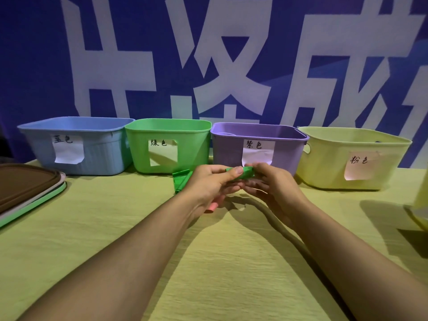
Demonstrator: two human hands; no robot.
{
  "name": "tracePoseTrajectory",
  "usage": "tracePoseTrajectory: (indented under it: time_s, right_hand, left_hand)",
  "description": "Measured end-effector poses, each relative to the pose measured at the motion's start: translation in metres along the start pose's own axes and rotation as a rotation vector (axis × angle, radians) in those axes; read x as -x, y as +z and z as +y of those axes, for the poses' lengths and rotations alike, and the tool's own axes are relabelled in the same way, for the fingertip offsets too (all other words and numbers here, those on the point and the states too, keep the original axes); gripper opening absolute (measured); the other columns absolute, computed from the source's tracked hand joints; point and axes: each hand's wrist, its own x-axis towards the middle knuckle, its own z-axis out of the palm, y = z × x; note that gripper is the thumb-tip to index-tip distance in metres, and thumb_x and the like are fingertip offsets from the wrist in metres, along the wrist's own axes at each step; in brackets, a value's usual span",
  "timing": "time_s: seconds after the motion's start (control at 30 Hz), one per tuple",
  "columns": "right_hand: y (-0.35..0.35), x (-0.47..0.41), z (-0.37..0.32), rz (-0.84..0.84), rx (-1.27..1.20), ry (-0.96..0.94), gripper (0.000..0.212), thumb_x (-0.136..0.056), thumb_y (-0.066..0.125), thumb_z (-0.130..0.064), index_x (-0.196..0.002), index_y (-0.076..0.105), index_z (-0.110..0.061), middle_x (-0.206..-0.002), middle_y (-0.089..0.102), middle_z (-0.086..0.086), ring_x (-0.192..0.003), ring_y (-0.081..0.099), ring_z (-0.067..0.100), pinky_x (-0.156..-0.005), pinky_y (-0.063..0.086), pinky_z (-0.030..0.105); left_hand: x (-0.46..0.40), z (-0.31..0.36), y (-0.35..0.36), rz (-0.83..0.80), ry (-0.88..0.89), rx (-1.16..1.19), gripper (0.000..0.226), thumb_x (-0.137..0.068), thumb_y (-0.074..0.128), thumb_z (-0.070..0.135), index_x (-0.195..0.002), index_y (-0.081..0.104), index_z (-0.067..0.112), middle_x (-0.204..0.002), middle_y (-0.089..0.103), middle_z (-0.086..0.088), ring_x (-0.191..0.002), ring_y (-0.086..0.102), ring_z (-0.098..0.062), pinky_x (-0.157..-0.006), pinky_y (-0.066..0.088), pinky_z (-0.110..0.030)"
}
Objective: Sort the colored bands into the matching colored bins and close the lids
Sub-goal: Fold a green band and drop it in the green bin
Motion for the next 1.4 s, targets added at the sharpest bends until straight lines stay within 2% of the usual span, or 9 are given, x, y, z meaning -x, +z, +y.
tracePoseTrajectory:
  time_s: [0.1, 0.2, 0.4, 0.6, 0.8, 0.87, 1.03, 1.17, 1.4]
  right_hand:
    - [-0.002, 0.001, 0.001, 0.048, 0.144, -0.046, 0.041, -0.095, 0.069, -0.043, -0.105, 0.075, -0.004, -0.097, 0.075, 0.024, -0.081, 0.068, 0.022, -0.088, 0.058, 0.038]
    - [-0.003, 0.0, 0.003, 0.064, 0.156, -0.107, 0.032, -0.091, 0.074, -0.035, -0.098, 0.077, -0.003, -0.081, 0.071, 0.018, -0.076, 0.062, 0.02, -0.082, 0.056, 0.035]
    - [-0.004, -0.005, 0.001, 0.068, 0.143, -0.143, 0.027, -0.092, 0.073, -0.024, -0.101, 0.076, 0.001, -0.09, 0.076, 0.019, -0.08, 0.069, 0.023, -0.07, 0.056, 0.024]
    - [0.013, 0.003, 0.003, 0.056, -0.326, 0.024, 0.024, -0.096, 0.067, -0.018, -0.108, 0.073, 0.002, -0.097, 0.077, 0.015, -0.083, 0.073, 0.015, -0.074, 0.061, 0.02]
    - [0.03, 0.007, 0.004, -0.036, -0.664, 0.114, 0.023, -0.089, 0.069, -0.013, -0.107, 0.074, 0.0, -0.096, 0.078, 0.012, -0.079, 0.075, 0.014, -0.074, 0.062, 0.023]
    - [0.03, 0.006, 0.007, -0.028, -0.553, 0.058, 0.022, -0.093, 0.068, -0.012, -0.11, 0.073, 0.001, -0.099, 0.077, 0.015, -0.081, 0.076, 0.017, -0.076, 0.063, 0.025]
    - [0.027, 0.001, 0.016, 0.151, -0.001, -0.235, 0.022, -0.094, 0.073, -0.02, -0.103, 0.07, 0.0, -0.091, 0.076, 0.022, -0.078, 0.074, 0.024, -0.075, 0.062, 0.034]
    - [0.02, 0.0, 0.021, 0.15, 0.431, -0.371, 0.023, -0.101, 0.061, -0.039, -0.098, 0.074, -0.021, -0.082, 0.076, -0.001, -0.075, 0.068, 0.01, -0.077, 0.056, 0.038]
    - [0.016, 0.004, 0.023, 0.205, 0.699, -0.438, 0.03, -0.104, 0.049, -0.048, -0.108, 0.068, -0.025, -0.089, 0.069, -0.012, -0.084, 0.063, 0.01, -0.076, 0.051, 0.035]
  left_hand:
    - [0.0, 0.0, -0.002, -0.015, 0.035, 0.026, 0.013, -0.084, 0.078, 0.006, -0.097, 0.074, 0.007, -0.086, 0.077, -0.012, -0.067, 0.074, -0.012, -0.054, 0.05, -0.022]
    - [0.0, 0.0, -0.002, -0.023, 0.092, 0.029, 0.017, -0.085, 0.074, -0.006, -0.099, 0.074, 0.004, -0.085, 0.076, -0.01, -0.074, 0.076, -0.017, -0.063, 0.058, -0.018]
    - [-0.004, -0.002, -0.001, 0.017, 0.175, 0.004, 0.022, -0.083, 0.076, -0.007, -0.104, 0.073, 0.0, -0.093, 0.076, -0.015, -0.083, 0.076, -0.021, -0.076, 0.062, -0.022]
    - [-0.002, -0.009, 0.019, 0.144, 0.189, 0.185, 0.022, -0.086, 0.08, 0.009, -0.106, 0.071, 0.003, -0.093, 0.078, -0.008, -0.073, 0.075, -0.011, -0.056, 0.052, -0.012]
    - [-0.005, -0.011, 0.029, 0.126, 0.173, 0.471, 0.009, -0.088, 0.076, 0.014, -0.097, 0.076, 0.011, -0.09, 0.078, -0.004, -0.082, 0.072, -0.01, -0.072, 0.056, -0.019]
    - [-0.007, -0.012, 0.025, 0.137, 0.18, 0.44, 0.016, -0.086, 0.077, 0.017, -0.1, 0.078, 0.01, -0.097, 0.079, -0.008, -0.088, 0.072, -0.013, -0.075, 0.056, -0.021]
    - [-0.007, -0.009, 0.017, 0.205, 0.153, 0.22, 0.011, -0.09, 0.076, 0.025, -0.095, 0.078, 0.015, -0.09, 0.079, -0.006, -0.078, 0.073, -0.013, -0.051, 0.051, -0.021]
    - [-0.014, -0.006, 0.0, 0.302, 0.214, 0.048, 0.015, -0.087, 0.08, 0.033, -0.091, 0.08, 0.018, -0.091, 0.08, -0.005, -0.093, 0.077, -0.029, -0.068, 0.054, -0.037]
    - [-0.035, 0.05, -0.029, 0.491, 0.429, -0.325, 0.008, -0.092, 0.075, 0.034, -0.092, 0.078, 0.027, -0.088, 0.078, 0.007, -0.079, 0.075, -0.009, -0.078, 0.062, -0.026]
